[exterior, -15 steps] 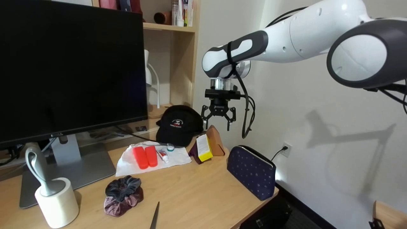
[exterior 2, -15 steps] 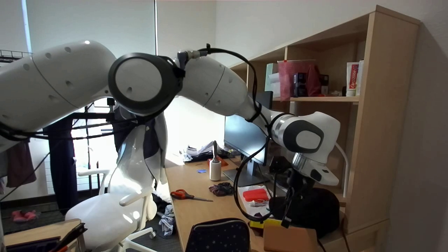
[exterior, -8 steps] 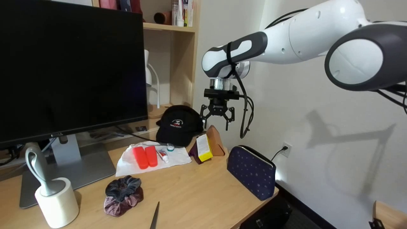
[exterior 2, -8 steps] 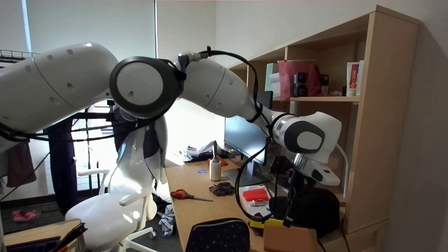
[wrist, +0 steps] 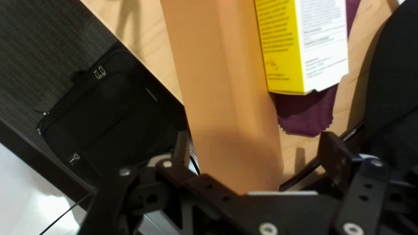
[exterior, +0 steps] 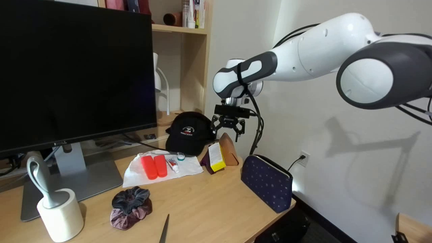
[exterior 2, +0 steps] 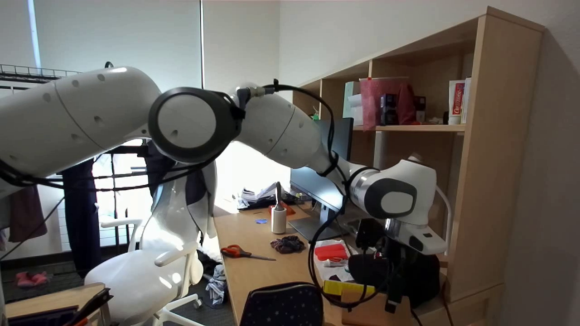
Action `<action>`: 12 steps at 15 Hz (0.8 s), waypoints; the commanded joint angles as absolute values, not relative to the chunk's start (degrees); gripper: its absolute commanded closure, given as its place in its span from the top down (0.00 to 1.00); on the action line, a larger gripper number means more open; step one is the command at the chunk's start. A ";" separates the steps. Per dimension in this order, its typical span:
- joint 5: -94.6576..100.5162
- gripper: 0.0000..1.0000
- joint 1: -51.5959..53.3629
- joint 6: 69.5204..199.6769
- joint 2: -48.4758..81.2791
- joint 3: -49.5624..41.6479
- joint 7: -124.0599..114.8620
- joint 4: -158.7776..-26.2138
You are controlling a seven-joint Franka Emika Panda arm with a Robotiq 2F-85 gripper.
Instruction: Move the brown paper weight forward
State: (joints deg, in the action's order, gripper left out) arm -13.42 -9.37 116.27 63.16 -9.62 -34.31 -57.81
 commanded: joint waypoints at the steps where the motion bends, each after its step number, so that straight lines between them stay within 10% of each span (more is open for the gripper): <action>1: -11.77 1.00 -7.58 122.58 64.45 -11.56 -35.57 -59.65; 8: -11.51 1.00 -3.81 129.94 63.29 -14.59 -35.24 -66.05; 9: -11.54 0.75 -3.40 130.03 63.22 -14.83 -35.24 -66.52; 12: -10.10 0.59 -3.81 129.63 63.13 -14.05 -35.57 -66.64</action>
